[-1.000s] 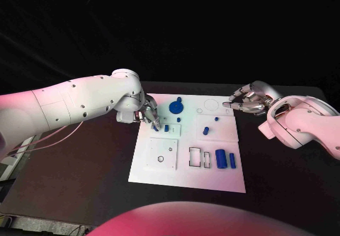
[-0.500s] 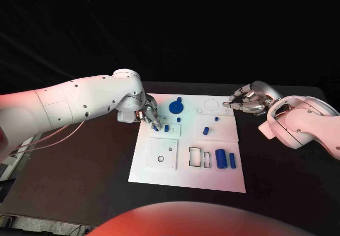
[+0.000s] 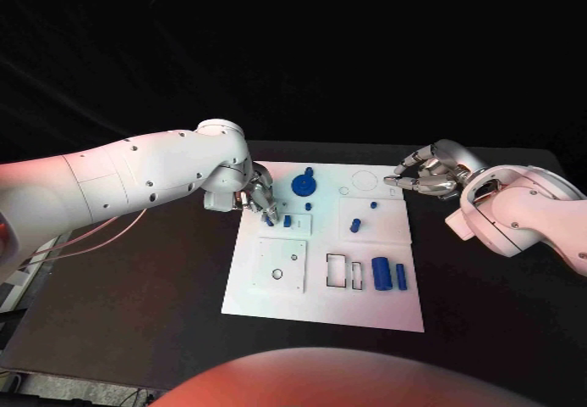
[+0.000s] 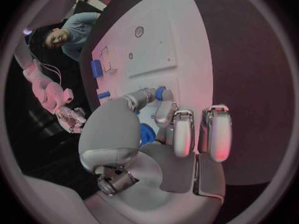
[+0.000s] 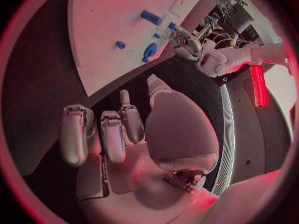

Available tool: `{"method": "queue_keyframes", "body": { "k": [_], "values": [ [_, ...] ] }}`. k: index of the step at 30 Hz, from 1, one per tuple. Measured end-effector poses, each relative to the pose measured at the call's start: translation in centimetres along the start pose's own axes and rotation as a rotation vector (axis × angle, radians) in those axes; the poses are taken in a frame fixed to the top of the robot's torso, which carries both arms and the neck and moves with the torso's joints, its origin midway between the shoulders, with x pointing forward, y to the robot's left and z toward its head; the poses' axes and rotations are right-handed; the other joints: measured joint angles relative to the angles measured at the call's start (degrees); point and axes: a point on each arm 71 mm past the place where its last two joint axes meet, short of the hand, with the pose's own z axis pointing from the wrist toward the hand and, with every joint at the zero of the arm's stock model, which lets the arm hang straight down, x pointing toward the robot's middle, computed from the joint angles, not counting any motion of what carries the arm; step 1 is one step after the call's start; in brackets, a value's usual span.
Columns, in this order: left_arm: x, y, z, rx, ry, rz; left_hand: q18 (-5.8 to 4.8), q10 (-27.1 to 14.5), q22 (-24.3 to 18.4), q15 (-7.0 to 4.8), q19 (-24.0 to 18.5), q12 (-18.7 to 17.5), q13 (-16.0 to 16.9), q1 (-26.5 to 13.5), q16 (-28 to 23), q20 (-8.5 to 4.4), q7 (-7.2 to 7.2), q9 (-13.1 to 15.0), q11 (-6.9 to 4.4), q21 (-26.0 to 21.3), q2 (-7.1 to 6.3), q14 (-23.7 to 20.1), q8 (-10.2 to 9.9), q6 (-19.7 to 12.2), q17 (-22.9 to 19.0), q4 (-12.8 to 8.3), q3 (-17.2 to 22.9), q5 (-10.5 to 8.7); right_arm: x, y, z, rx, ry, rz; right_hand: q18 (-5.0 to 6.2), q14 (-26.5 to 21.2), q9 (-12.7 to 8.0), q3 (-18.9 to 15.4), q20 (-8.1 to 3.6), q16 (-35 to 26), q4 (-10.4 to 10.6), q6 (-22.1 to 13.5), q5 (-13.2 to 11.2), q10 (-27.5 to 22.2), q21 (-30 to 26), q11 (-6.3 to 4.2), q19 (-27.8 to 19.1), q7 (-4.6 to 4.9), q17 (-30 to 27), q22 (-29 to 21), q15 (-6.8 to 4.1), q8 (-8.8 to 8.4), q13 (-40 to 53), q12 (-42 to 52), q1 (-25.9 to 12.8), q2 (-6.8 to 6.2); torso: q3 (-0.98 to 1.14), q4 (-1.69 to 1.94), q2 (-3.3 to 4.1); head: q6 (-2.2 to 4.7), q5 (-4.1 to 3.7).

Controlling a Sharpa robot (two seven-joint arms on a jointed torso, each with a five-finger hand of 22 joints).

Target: Assemble the parts on the task board

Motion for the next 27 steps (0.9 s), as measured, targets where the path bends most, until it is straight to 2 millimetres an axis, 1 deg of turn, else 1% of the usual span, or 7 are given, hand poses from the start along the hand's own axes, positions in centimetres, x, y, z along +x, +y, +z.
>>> {"method": "queue_keyframes", "body": {
  "k": [22, 24, 27],
  "values": [
    [-0.05, 0.02, 0.04, 0.000, 0.008, 0.004, 0.00, 0.00, -0.01, 0.00, 0.00, 0.00, -0.06, 0.00, 0.00, 0.00, 0.01, 0.09, 0.00, 0.00, 0.00, 0.00, -0.21, -0.01, 0.00, -0.16, -0.16, -0.25, 0.03, -0.02, -0.01, 0.000, 0.001, 0.000, 0.00, 0.00, -0.01, 0.00, 0.00, 0.00, 0.00, 0.00, 0.00, 0.00, 0.00, 0.00, 0.00, 0.00, 0.00, -0.01, 0.00, 0.00, 0.04, 0.00, 0.00, 0.00, -0.03, 0.01, -0.02, 0.00, -0.03],
    [-0.05, 0.05, 0.04, 0.001, 0.009, 0.001, 0.00, 0.00, -0.01, 0.00, 0.00, 0.00, -0.06, 0.00, 0.00, 0.00, 0.01, 0.09, 0.00, 0.00, 0.00, 0.00, -0.21, -0.01, 0.00, -0.16, -0.16, -0.25, 0.03, -0.01, 0.00, 0.000, 0.001, 0.000, 0.00, 0.00, -0.01, 0.00, 0.00, 0.00, 0.00, 0.00, 0.00, 0.00, 0.00, 0.00, 0.00, 0.00, 0.00, -0.01, 0.00, 0.00, 0.04, 0.00, 0.26, 0.26, -0.03, 0.01, -0.02, 0.00, -0.03],
    [-0.06, 0.10, 0.04, 0.002, 0.012, -0.004, -0.01, 0.00, -0.02, 0.00, 0.00, 0.00, -0.06, 0.00, 0.00, 0.00, 0.02, 0.10, 0.00, 0.00, 0.00, 0.00, -0.21, -0.02, 0.00, -0.16, -0.16, -0.31, 0.03, -0.01, 0.01, 0.000, 0.001, 0.000, 0.00, 0.00, -0.01, 0.00, 0.00, 0.00, 0.00, 0.00, 0.00, 0.00, 0.00, 0.00, 0.00, 0.00, 0.00, -0.02, 0.00, 0.00, 0.04, 0.00, 0.30, 0.31, -0.05, 0.01, -0.02, 0.00, -0.03]
  ]
}}
